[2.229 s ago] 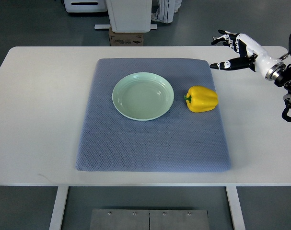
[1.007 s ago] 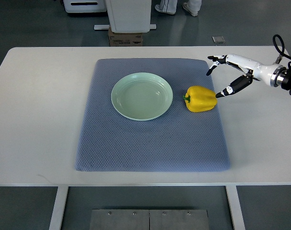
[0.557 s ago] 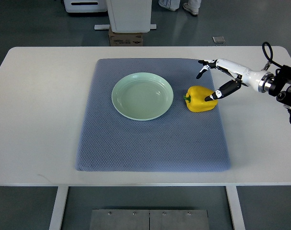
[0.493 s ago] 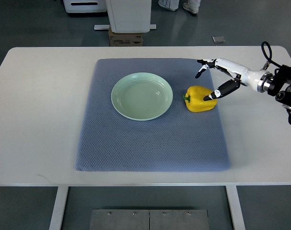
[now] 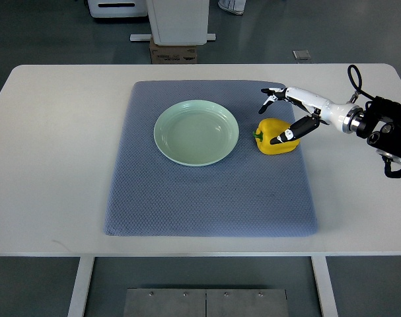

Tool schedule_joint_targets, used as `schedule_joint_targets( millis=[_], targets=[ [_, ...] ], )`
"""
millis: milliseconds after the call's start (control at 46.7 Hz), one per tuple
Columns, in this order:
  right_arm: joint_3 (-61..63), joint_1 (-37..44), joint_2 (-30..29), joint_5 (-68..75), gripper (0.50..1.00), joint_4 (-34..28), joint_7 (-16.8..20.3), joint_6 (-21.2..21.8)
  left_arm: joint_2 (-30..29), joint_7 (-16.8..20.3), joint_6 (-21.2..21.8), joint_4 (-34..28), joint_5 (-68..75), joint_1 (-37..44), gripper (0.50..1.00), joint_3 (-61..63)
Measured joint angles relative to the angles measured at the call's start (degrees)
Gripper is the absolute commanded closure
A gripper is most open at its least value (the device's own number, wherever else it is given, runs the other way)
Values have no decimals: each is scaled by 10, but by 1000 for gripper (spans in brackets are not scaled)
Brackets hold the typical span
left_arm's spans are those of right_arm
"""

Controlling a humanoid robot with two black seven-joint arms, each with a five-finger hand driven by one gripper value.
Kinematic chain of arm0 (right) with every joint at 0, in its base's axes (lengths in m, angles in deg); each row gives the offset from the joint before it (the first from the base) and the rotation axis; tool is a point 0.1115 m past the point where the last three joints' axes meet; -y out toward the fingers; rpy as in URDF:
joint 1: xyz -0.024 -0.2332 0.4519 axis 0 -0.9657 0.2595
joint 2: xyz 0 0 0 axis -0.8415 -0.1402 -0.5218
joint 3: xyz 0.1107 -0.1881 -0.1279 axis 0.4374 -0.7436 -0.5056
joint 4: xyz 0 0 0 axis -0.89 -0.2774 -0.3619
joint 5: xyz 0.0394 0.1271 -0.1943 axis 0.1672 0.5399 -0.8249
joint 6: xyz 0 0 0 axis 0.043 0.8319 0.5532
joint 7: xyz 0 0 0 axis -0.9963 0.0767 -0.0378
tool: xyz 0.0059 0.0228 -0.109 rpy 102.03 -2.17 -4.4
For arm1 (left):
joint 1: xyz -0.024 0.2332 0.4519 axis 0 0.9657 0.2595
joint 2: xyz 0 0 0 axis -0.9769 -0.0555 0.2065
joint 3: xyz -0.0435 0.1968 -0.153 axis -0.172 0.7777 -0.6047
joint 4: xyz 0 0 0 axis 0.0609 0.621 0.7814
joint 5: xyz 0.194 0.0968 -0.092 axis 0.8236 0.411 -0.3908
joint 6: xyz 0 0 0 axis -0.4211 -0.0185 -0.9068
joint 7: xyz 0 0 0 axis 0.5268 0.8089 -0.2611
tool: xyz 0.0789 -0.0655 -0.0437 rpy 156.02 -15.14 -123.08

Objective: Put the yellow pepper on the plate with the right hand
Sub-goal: 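Close the right hand fingers around the yellow pepper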

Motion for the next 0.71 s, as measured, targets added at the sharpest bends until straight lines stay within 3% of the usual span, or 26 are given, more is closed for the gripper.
schedule_joint_targets(
  millis=[707],
  targets=[
    [1, -29, -15, 27, 515, 10, 0, -1, 0, 0, 0, 0, 0, 0, 500, 0]
  ],
)
